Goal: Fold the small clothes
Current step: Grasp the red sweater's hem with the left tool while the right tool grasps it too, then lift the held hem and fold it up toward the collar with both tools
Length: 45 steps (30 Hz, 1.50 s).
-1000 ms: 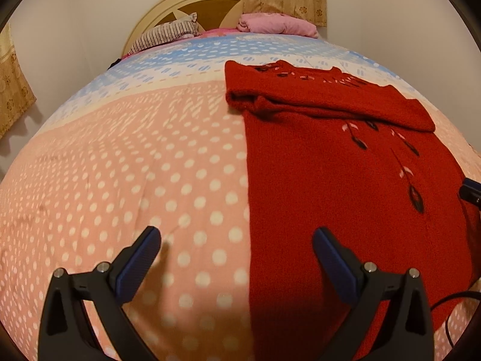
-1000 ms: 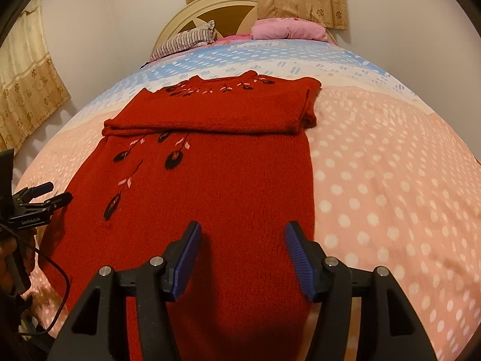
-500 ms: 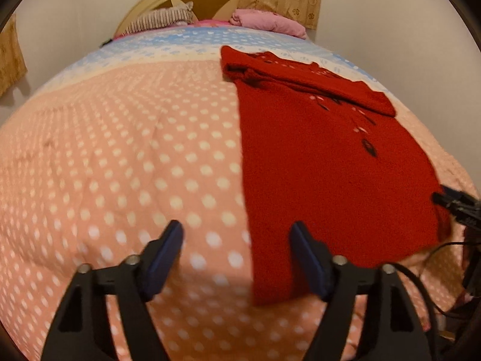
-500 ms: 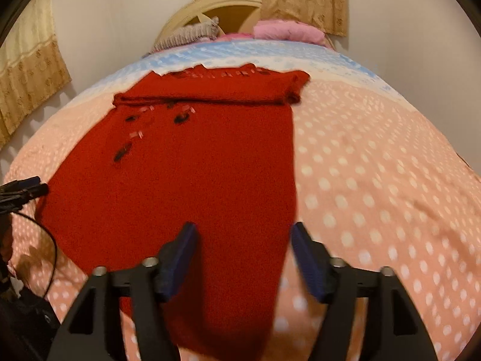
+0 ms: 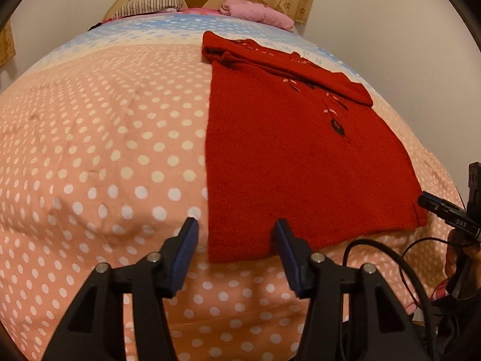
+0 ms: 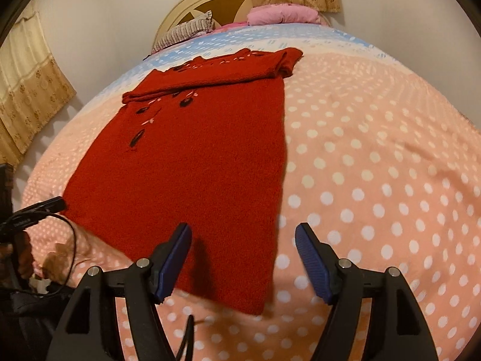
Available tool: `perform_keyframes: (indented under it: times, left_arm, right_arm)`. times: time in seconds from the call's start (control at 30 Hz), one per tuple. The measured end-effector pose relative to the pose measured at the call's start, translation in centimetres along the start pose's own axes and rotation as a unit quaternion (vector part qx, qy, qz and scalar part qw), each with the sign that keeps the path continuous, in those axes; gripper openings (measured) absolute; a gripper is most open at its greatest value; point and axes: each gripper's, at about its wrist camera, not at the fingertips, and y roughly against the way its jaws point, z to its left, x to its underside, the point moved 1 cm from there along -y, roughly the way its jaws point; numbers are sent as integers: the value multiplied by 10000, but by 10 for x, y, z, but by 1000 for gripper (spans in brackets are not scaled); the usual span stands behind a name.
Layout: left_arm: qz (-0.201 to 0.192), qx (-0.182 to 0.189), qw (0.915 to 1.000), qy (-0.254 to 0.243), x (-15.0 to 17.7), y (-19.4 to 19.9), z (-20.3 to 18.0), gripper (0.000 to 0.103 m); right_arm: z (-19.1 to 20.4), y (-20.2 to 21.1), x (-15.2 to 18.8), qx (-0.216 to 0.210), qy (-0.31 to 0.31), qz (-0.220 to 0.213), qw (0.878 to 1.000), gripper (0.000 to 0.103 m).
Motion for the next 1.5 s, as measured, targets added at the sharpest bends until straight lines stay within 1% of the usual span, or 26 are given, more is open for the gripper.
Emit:
perform_keyframes:
  times: [0.03,0.1,0.13,0.17,0.2,0.27,0.33,0.43,0.57,0.6,0.63,0.67,0.73,0.8,0.83,0.87,0.93,0.97,1.03,1.1,1.17,1.33,1.5]
  left_arm:
    - [-19,-13,10000,-13,0,-1,0,54]
    - [-61,-91,9999,-35,-1,-1,-1,48]
    - [-80,-81,9999,-65,-1,0,-2,33]
    - [-77,-33,9999,-120,-1,0,-3,9]
    - [-52,-7,9998,-212,0,0,-6,9]
    - [-149,-18,9994,-319,0,4,-9,9]
    - [-174,45,9993,-337,-1,8,-9,9]
    - [-276,56,9991,-317,-3,13,-7,9]
    - [-178,22,9995,-241,-1,5,-3,9]
    - [-159,-14,9996,-227,0,3,-3,11]
    - [-155,-49,9997,-194,1,2,-2,14]
    - [-156,-39,9997,-162,0,2,-3,21]
    - [-111,58,9998,-163,0,0,-4,30]
    - [-131,52,9997,-210,1,-1,-6,33]
    - [-140,39,9996,-244,1,-1,-7,32]
    - [-143,55,9995,-269,1,0,-7,26]
    - [-121,79,9994,-319,0,2,-4,9]
    - [-120,169,9995,-221,-2,5,1,9]
    - [-254,361,9990,-21,-7,14,10,9]
    - [-441,402,9982,-43,-13,24,13,9]
    - [-502,571,9971,-27,-20,30,14,8]
    - [-631,827,9945,76,-39,32,14,8]
    - [-764,1069,9913,103,-66,34,7,7]
  right_arm:
    - [1,1,2,-9,8,17,10000,72]
    - [0,1,5,-42,23,60,10000,69]
    - [0,1,7,-41,15,78,10000,66]
    - [0,2,8,-41,13,78,10000,62]
    - [-1,3,7,-63,7,84,9999,59]
    - [-2,6,8,-185,-84,110,9997,54]
    - [-3,8,10,-270,-142,128,9995,52]
    - [-3,8,12,-279,-155,193,9993,45]
    - [-6,7,17,-385,-270,268,9985,41]
    - [-8,7,18,-412,-315,278,9983,39]
    - [-10,6,18,-412,-369,286,9981,35]
    - [-12,6,18,-399,-390,283,9980,28]
    - [-16,4,19,-443,-468,284,9975,21]
    - [-21,3,21,-565,-611,275,9961,20]
    - [-23,2,21,-596,-663,264,9957,15]
    - [-25,3,21,-605,-691,249,9955,8]
    - [-29,8,21,-733,-762,133,9943,7]
    - [-29,14,19,-765,-745,-33,9943,6]
    - [-27,31,11,-787,-637,-378,9941,6]
    - [-26,43,4,-815,-577,-635,9930,6]
    - [-24,55,-4,-874,-545,-853,9910,6]
    - [-21,61,-24,-1008,-582,-1049,9876,6]
    - [-15,68,-48,-1108,-527,-1275,9842,5]
